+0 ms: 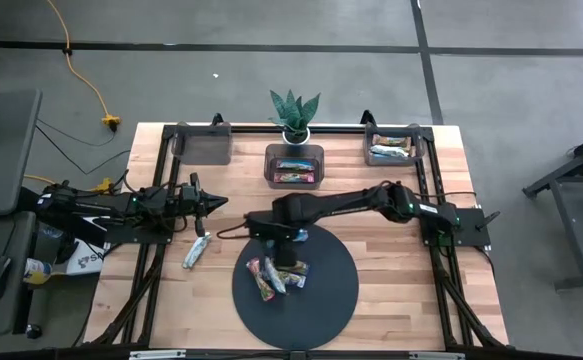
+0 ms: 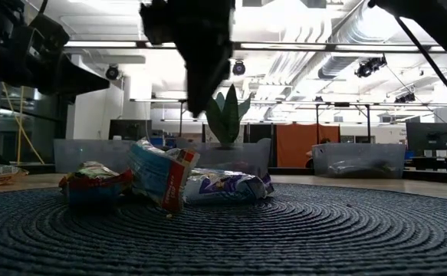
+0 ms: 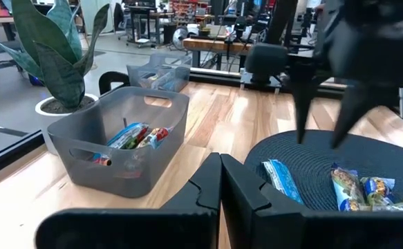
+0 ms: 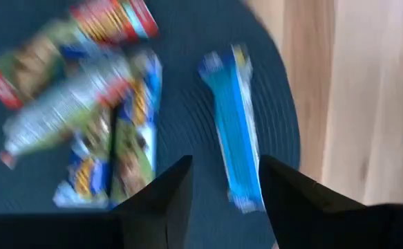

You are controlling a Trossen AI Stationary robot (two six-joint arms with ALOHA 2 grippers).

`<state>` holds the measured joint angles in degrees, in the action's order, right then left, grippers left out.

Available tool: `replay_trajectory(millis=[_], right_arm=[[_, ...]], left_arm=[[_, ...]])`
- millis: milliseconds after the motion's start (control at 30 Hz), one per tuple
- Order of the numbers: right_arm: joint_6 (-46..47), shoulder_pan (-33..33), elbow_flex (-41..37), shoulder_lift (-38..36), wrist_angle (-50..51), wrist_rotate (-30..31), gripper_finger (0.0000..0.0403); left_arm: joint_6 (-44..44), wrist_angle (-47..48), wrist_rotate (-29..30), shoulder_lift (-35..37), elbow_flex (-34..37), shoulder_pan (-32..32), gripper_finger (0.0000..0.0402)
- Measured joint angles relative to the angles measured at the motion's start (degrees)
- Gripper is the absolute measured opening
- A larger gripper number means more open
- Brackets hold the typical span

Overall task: Pick and place Granola Bars by type
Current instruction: Put the red granola bar into the middle black bin

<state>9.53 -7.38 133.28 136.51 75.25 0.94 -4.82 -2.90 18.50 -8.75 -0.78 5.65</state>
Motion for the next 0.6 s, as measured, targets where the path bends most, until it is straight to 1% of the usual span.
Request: replay_trajectory(millis=[167, 300, 400, 600], right_arm=[[1.6, 0.3, 0.0, 0.0, 8.1, -0.3, 0.0149], [2.7, 0.1, 0.0, -0.2, 12.5, -0.6, 0.0149], [4.0, -0.4, -0.1, -1.3, 13.9, -0.7, 0.0149], [7.8, -1.8, -0.1, -5.7, 14.1, -0.7, 0.0149]], left_arm=[[0.0, 0.0, 0.0, 0.0, 0.0, 0.0, 0.0001], [0.0, 0.0, 0.0, 0.0, 0.0, 0.0, 0.0001], [0.0, 0.0, 0.0, 0.0, 0.0, 0.0, 0.0001], [0.0, 0.0, 0.0, 0.0, 0.0, 0.0, 0.0001]])
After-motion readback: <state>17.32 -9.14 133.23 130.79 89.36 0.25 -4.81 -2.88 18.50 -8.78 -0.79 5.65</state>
